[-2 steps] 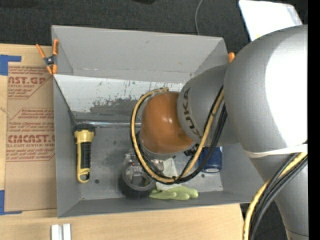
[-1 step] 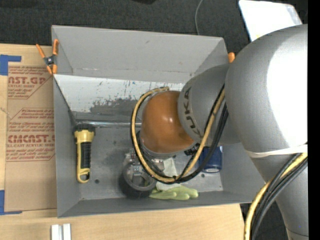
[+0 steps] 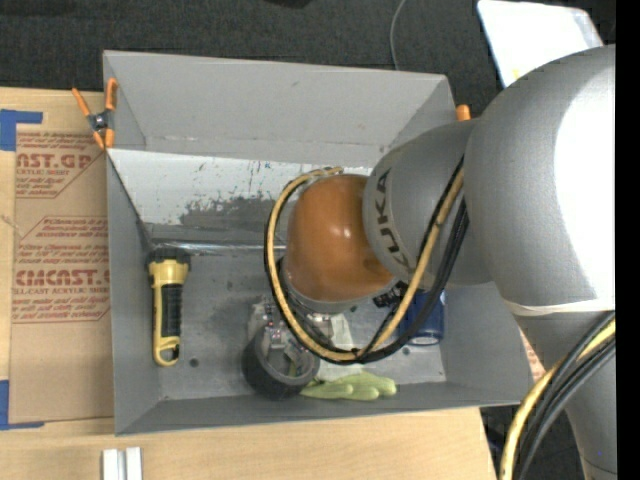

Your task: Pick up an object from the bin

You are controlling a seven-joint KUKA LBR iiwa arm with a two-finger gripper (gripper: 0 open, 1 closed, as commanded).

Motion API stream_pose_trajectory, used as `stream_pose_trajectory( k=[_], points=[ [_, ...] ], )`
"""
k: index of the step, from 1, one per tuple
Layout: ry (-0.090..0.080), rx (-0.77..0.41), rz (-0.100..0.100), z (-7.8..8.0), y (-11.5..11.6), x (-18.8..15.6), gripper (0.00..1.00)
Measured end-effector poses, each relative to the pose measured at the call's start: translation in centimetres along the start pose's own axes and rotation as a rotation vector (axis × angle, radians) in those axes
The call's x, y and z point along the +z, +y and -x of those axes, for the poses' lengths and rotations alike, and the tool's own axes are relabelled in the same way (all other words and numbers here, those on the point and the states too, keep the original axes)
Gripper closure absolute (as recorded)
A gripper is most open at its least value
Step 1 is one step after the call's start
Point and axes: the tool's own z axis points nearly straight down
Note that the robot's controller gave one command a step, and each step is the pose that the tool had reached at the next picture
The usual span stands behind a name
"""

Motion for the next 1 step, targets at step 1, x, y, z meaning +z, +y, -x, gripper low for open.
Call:
stream_pose_trajectory(
  k=[1],
  points=[
    [0.005, 0.000, -0.001, -0.08, 0.00, -4.29, 1.00]
  ],
)
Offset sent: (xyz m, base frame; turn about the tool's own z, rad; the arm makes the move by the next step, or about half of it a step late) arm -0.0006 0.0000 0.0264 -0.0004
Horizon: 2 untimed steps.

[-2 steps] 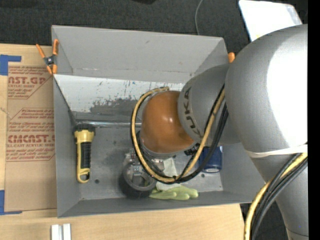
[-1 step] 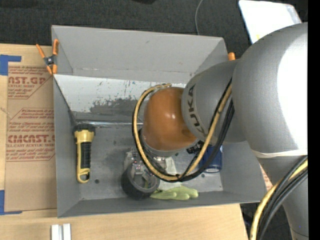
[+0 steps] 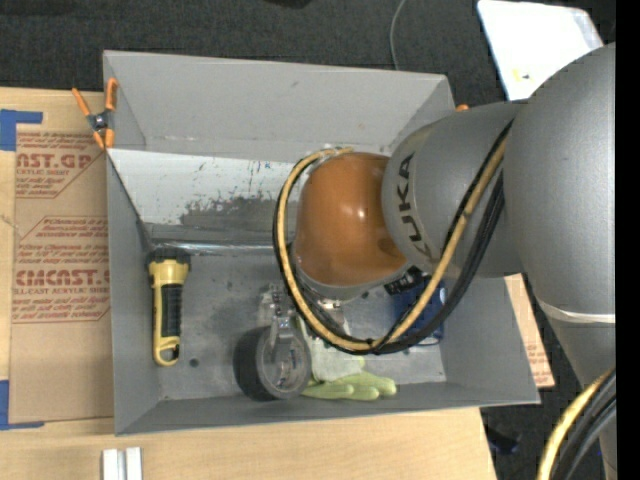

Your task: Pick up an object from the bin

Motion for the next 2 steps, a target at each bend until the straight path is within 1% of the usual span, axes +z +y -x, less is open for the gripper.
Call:
stream_pose_trajectory(
  k=[1, 2],
  points=[
    [-0.007, 0.000, 0.002, 0.2, 0.1, -3.5, 1.00],
    [-0.003, 0.000, 0.001, 0.1, 0.1, -6.2, 1.00]
  ],
)
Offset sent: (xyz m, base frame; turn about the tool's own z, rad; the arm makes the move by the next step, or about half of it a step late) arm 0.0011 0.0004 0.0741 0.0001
